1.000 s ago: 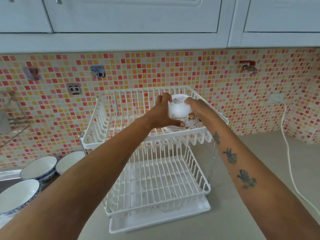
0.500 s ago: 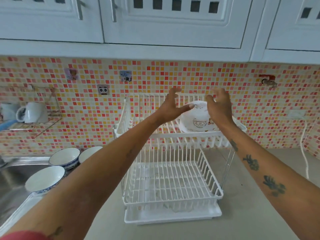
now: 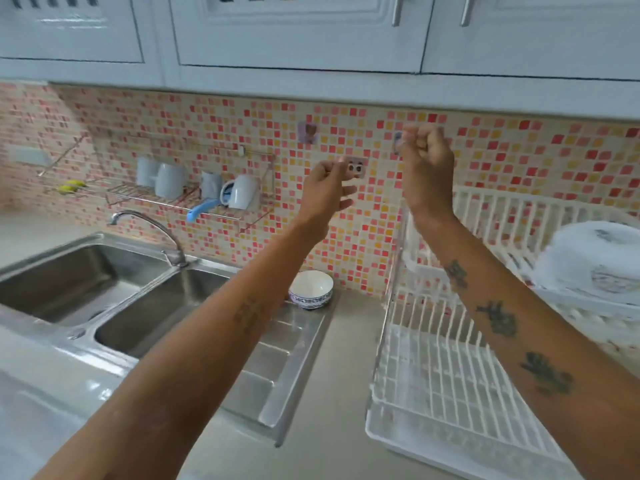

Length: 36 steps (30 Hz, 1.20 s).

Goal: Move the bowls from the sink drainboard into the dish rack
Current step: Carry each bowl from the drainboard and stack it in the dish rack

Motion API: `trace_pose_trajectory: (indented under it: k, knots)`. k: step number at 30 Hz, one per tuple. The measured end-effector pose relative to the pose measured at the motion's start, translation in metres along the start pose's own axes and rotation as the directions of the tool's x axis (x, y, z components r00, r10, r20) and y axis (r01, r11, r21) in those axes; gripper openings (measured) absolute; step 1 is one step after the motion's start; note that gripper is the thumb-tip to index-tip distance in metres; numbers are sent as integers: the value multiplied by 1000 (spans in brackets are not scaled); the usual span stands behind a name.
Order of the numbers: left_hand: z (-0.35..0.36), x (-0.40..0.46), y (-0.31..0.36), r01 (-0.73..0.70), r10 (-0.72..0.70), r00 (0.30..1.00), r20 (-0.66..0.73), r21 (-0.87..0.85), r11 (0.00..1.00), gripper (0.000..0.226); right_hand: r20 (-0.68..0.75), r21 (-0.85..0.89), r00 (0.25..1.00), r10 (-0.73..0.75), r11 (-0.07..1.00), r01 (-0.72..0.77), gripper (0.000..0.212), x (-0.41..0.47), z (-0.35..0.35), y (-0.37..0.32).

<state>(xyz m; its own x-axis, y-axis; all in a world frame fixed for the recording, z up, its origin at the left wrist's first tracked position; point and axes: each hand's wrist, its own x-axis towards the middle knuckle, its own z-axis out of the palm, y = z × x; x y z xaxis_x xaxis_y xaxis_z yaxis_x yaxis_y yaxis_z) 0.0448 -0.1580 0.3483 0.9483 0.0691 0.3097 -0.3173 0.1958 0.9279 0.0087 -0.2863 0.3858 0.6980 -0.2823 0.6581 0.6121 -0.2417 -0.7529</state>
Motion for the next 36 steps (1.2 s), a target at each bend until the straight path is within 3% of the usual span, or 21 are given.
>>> trace_pose_trajectory:
  k: [3,6,10,15,21,25,28,32,35,36]
  knots:
    - [-78,12,-3,53,-48,991,-126,40,998,28,112,102,994,18,994,-30,17,-8,74,0]
    - [-148,21,-6,100,-81,967,-242,67,993,25,233,117,970,67,988,-97,22,-17,146,5]
    - [-231,30,-22,214,-167,937,-307,129,968,24,377,51,908,180,975,-215,28,-26,228,38]
    - [-313,43,-61,440,-376,867,-328,148,886,28,455,-173,773,443,895,-412,25,-47,299,117]
    - [-373,50,-154,673,-611,717,-336,104,732,33,410,-454,588,697,715,-531,11,-81,333,233]
    - [-383,51,-213,796,-745,599,-293,116,594,22,286,-609,431,856,510,-608,49,-108,339,325]
    - [-378,57,-243,843,-809,538,-239,125,524,17,209,-629,389,897,428,-649,74,-124,342,409]
    - [-367,67,-269,850,-813,527,-248,169,499,18,221,-611,422,879,462,-643,72,-134,339,407]
    - [-359,71,-282,872,-839,490,-236,143,469,14,202,-638,377,904,413,-650,54,-137,335,353]
    - [-357,71,-286,882,-850,471,-235,137,451,16,199,-648,332,922,378,-662,49,-140,334,346]
